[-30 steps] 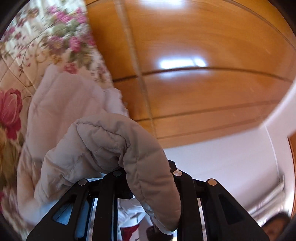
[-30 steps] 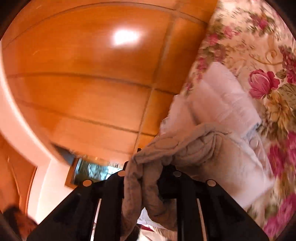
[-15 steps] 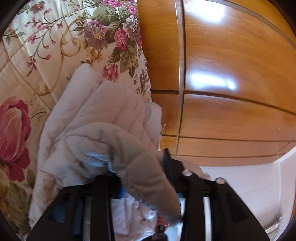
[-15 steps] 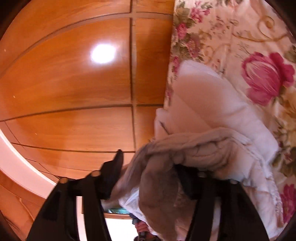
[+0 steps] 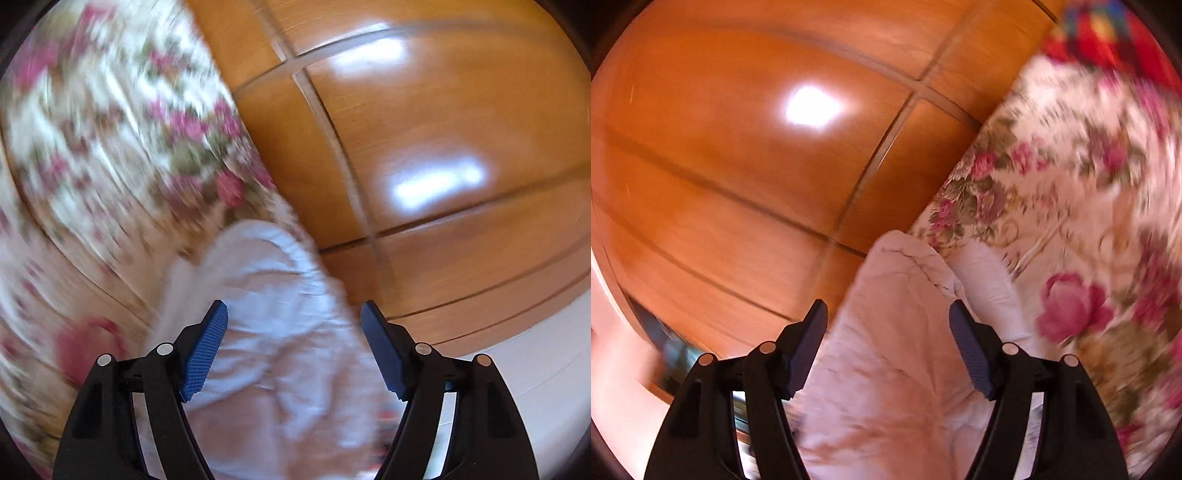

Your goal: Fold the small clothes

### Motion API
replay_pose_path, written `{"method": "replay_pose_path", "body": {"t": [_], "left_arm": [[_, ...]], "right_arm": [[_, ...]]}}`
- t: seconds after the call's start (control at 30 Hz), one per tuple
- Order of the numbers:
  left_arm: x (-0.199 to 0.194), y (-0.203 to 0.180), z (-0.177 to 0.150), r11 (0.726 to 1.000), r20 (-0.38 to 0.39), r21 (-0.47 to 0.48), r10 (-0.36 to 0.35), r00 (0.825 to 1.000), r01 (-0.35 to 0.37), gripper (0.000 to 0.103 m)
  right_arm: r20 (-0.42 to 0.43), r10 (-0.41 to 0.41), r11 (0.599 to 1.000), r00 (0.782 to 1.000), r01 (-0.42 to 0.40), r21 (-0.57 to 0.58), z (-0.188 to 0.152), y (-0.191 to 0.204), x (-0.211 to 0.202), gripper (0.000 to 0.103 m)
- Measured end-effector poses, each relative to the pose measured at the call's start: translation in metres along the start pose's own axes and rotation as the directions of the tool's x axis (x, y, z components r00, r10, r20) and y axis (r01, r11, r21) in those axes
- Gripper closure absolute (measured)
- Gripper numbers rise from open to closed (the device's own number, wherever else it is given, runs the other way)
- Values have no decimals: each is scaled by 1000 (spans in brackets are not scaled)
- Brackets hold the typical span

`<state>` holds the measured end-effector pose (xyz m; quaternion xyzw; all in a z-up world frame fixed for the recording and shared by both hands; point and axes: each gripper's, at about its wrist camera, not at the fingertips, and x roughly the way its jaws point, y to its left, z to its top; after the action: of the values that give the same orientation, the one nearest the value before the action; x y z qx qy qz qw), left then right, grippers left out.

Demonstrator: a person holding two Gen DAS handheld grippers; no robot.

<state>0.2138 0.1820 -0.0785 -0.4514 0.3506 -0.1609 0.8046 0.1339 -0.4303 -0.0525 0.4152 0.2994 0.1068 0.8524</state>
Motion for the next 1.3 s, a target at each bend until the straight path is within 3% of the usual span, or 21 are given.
{"method": "replay_pose_path", "body": {"t": [0.07, 0.2, 0.27, 0.37, 0.4, 0.47, 0.5, 0.57, 0.63, 0.7, 0.87, 0.97, 1.17, 1.2, 1.27, 1.3], "left_arm": [[5, -12, -3, 986, -9, 130, 104, 995, -102, 30], [25, -28, -3, 947, 9, 247, 210, 978, -206, 30], [37, -36, 1, 920, 14, 301, 259, 966, -251, 30], [58, -40, 9, 879, 5, 359, 334, 943, -313, 30], [62, -39, 11, 877, 0, 359, 341, 940, -318, 30], [69, -37, 13, 883, -27, 361, 333, 942, -302, 44], [71, -36, 13, 879, -29, 366, 339, 940, -305, 47], [70, -36, 10, 880, -36, 366, 339, 940, -303, 57], [69, -35, 9, 887, -42, 363, 320, 946, -284, 66], [67, -36, 8, 873, -20, 382, 335, 942, -302, 82], [59, -50, 4, 825, 54, 435, 376, 925, -361, 103], [44, -63, 7, 836, 120, 415, 340, 933, -359, 103], [43, -90, 8, 819, 206, 440, 307, 929, -368, 103], [45, -91, 9, 827, 220, 426, 299, 929, -367, 103], [51, -88, 13, 837, 243, 394, 304, 921, -380, 103], [56, -85, 15, 828, 268, 385, 324, 907, -409, 103]], "right_arm": [[-24, -83, 989, 996, 79, -125, -7, 20, 17, 34], [-17, -234, 909, 972, 213, -360, -5, 58, 48, 28], [-10, -291, 876, 957, 262, -404, -2, 67, 61, 25], [-24, -326, 872, 945, 291, -393, 7, 62, 83, 25], [-34, -344, 873, 938, 306, -380, 11, 58, 90, 26], [-61, -351, 876, 934, 305, -373, 14, 53, 99, 36], [-71, -375, 866, 924, 322, -381, 14, 50, 103, 42], [-83, -389, 856, 917, 327, -401, 12, 48, 109, 55], [-67, -409, 829, 910, 340, -444, 7, 48, 108, 82], [-53, -418, 804, 907, 343, -486, 1, 52, 107, 90], [56, -446, 717, 893, 394, -576, -12, 77, 95, 95], [140, -443, 687, 886, 435, -583, -10, 92, 83, 95], [236, -427, 705, 873, 485, -517, 4, 99, 79, 95], [238, -439, 707, 866, 497, -503, 6, 96, 83, 95], [238, -457, 711, 857, 513, -481, 9, 88, 91, 95], [232, -469, 715, 852, 521, -467, 10, 80, 97, 95]]}}
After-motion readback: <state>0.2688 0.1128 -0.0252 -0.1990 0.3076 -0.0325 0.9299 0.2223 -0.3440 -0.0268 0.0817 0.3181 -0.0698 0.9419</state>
